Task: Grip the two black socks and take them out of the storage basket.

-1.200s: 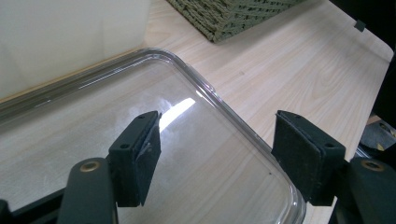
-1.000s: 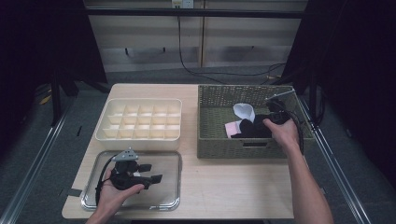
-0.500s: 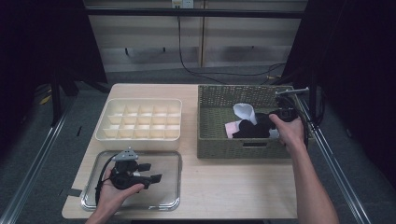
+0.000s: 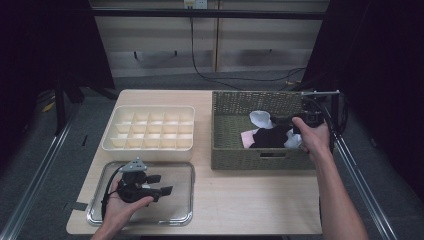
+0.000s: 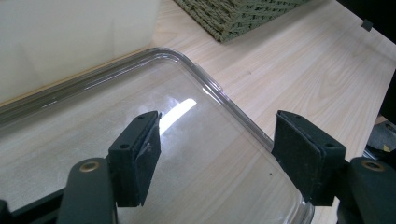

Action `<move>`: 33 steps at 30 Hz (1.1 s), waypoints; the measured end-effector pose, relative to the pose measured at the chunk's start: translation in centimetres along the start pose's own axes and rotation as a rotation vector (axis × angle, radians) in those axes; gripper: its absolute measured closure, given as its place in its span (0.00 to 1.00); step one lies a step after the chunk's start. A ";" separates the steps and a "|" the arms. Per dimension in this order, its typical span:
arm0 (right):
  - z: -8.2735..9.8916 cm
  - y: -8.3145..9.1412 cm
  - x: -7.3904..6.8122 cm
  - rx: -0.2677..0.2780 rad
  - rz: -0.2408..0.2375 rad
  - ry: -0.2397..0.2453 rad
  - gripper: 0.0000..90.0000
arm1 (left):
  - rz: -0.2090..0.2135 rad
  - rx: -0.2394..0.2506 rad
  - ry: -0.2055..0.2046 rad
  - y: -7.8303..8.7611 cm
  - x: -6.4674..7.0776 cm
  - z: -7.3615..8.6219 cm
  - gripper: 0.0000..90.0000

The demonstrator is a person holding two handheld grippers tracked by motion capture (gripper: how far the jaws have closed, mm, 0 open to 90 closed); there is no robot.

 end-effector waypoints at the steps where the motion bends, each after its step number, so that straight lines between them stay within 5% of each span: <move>1: -0.1 0.1 -0.1 0.005 0.002 0.007 0.99 | 0.000 -0.001 0.000 0.0 0.0 0.0 0.36; 19: -1.2 2.2 -1.8 0.110 -0.068 0.045 0.99 | 0.005 -0.002 0.005 0.1 0.0 0.1 0.35; 33: -2.0 3.4 -3.9 0.142 -0.099 0.090 0.99 | 0.015 0.011 -0.001 0.2 0.0 0.0 0.33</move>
Point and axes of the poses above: each handheld gripper's, and its own axes: y roughly backward along the jaws, z roughly out of its underside, x roughly to its right, the point moved 3 cm from there along -y, roughly forward along the jaws, and after that the axes turned 6 degrees about -x, right-handed, at the moved point
